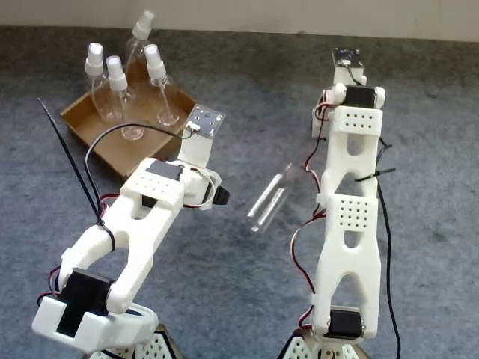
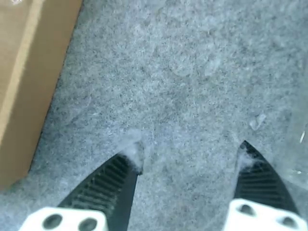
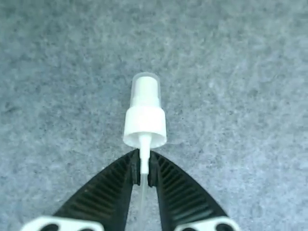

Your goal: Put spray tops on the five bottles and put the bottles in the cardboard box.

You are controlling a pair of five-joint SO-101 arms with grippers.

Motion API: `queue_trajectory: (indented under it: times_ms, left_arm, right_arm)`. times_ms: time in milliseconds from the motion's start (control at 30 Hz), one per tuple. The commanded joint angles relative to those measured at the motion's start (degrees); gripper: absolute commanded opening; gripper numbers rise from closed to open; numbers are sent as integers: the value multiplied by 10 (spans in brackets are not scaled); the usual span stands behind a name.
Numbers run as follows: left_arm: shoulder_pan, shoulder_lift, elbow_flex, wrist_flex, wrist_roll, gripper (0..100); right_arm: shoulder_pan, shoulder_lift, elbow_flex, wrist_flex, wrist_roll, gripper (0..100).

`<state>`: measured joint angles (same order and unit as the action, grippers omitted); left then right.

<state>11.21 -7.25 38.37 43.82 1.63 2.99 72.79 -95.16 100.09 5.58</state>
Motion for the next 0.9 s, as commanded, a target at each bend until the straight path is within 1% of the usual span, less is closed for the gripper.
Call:
queue_trajectory:
  times_ms: [0, 100, 433, 733, 867]
  left_arm:
    - [-3, -4, -5, -12, -5, 274]
    - [-3, -4, -5, -12, -5, 274]
    - [-3, -4, -5, -12, -5, 274]
    - [-3, -4, -5, -12, -5, 274]
    - [-3, -4, -5, -12, -5, 274]
  right_arm:
    - [2, -67, -75, 13, 5, 6]
    - [2, -109, -36, 13, 5, 6]
    - [-15, -314, 227, 12, 5, 6]
    - [-31, -475, 529, 11, 6, 6]
    - [-34, -530, 625, 11, 6, 6]
